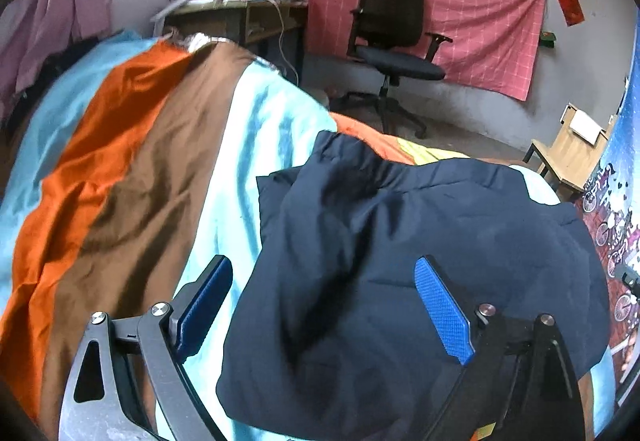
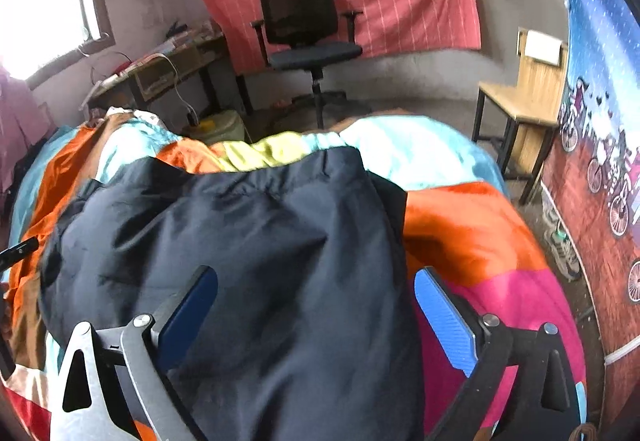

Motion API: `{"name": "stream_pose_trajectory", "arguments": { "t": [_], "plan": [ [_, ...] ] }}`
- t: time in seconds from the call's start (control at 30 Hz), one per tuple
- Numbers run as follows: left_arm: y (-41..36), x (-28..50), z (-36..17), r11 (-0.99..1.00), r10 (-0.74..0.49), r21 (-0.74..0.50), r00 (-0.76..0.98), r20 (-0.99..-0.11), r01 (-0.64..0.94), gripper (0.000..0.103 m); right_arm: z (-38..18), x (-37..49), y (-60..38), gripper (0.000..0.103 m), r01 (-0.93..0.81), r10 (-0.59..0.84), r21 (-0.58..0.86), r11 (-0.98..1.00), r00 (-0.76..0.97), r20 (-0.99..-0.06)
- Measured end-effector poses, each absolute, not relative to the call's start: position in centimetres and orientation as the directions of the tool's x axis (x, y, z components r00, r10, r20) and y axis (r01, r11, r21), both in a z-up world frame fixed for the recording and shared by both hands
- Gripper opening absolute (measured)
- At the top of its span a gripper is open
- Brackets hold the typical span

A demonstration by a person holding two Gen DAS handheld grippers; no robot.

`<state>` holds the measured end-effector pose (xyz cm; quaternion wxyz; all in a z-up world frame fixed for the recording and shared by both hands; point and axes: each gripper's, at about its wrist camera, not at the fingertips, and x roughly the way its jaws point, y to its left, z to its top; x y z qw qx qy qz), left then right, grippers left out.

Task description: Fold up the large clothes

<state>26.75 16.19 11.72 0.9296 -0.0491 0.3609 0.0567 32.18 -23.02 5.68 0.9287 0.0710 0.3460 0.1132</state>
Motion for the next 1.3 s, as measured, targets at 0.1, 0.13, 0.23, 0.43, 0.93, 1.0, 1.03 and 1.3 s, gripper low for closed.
{"name": "stream_pose_trajectory", "arguments": {
  "t": [0.1,0.13,0.23,0.43,0.93,1.0,1.03,1.3],
  "plan": [
    [14.7,25.7,12.4,0.992,0.072,-0.030,0.758,-0.648,-0.119,0.090,6.9,30.4,-22.6,0.103,-0.170,0.262,0.209,0.963,0.770,-0.582],
    [14.1,25.2,12.6,0.994,0.071,-0.020,0.766,-0.638,-0.109,0.090,7.2,29.9,-22.5,0.103,-0.174,0.261,0.203,0.964,0.778,-0.572],
    [12.6,24.2,13.1,0.996,0.072,0.008,0.789,-0.610,-0.085,0.090,8.1,28.2,-22.1,0.103,-0.183,0.256,0.186,0.965,0.807,-0.532],
    [10.6,22.3,13.7,0.999,0.042,0.019,0.827,-0.560,-0.037,0.099,8.8,25.4,-21.2,0.103,-0.196,0.248,0.157,0.968,0.842,-0.478],
    [8.3,17.8,12.8,0.998,0.018,0.060,0.878,-0.479,0.012,0.100,8.8,20.3,-19.0,0.103,-0.206,0.238,0.121,0.971,0.875,-0.421],
    [8.5,17.0,12.6,0.999,0.016,0.032,0.885,-0.466,-0.001,0.100,8.5,19.8,-18.8,0.103,-0.212,0.248,0.131,0.968,0.869,-0.427],
    [8.5,16.7,12.5,1.000,0.015,0.021,0.885,-0.465,-0.006,0.100,8.3,19.6,-18.7,0.103,-0.214,0.251,0.134,0.968,0.867,-0.431],
    [7.6,14.4,10.7,0.999,0.014,0.036,0.872,-0.489,0.004,0.100,6.4,17.2,-16.5,0.103,-0.251,0.288,0.141,0.958,0.828,-0.480]
  ]
}}
